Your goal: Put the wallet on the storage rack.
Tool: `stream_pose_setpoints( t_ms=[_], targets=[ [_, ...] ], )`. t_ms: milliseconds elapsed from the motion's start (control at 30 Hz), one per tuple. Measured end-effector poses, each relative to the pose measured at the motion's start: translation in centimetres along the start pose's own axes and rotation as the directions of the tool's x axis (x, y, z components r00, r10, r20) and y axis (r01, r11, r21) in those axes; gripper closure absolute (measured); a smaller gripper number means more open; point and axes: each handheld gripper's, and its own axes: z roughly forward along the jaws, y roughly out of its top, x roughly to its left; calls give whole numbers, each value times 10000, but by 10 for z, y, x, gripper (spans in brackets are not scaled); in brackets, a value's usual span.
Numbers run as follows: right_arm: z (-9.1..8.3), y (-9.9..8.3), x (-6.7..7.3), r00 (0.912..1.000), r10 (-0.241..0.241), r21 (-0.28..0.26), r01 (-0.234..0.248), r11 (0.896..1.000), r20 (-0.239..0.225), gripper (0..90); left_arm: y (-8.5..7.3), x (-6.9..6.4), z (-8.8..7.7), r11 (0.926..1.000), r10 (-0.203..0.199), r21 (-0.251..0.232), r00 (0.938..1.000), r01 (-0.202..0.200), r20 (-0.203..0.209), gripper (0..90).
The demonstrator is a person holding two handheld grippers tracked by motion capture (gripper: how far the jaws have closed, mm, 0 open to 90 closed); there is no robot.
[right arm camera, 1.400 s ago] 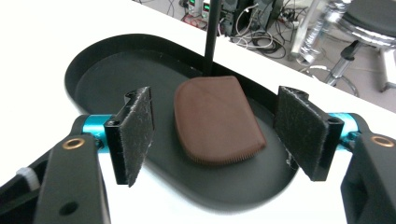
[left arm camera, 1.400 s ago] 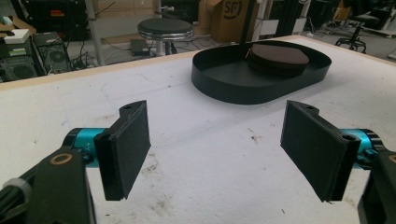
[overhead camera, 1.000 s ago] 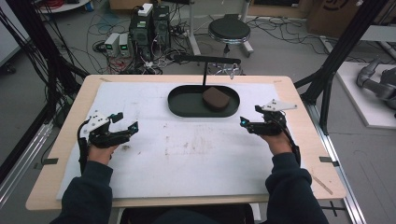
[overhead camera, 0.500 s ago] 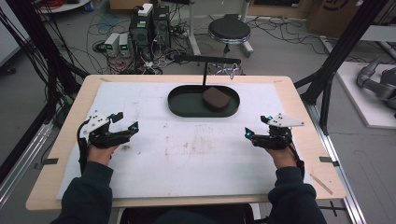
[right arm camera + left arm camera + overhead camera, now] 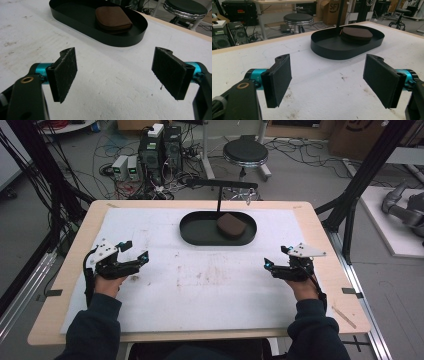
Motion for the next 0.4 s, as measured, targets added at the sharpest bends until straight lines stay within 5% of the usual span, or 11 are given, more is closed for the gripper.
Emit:
stream_pose_setpoints(
  t_ms=[400],
  targets=[
    [0, -1, -2, 9998, -23, -21, 23, 10000, 172, 208, -1, 1, 2, 10000, -35, 42, 10000, 35, -4, 226]
  ],
)
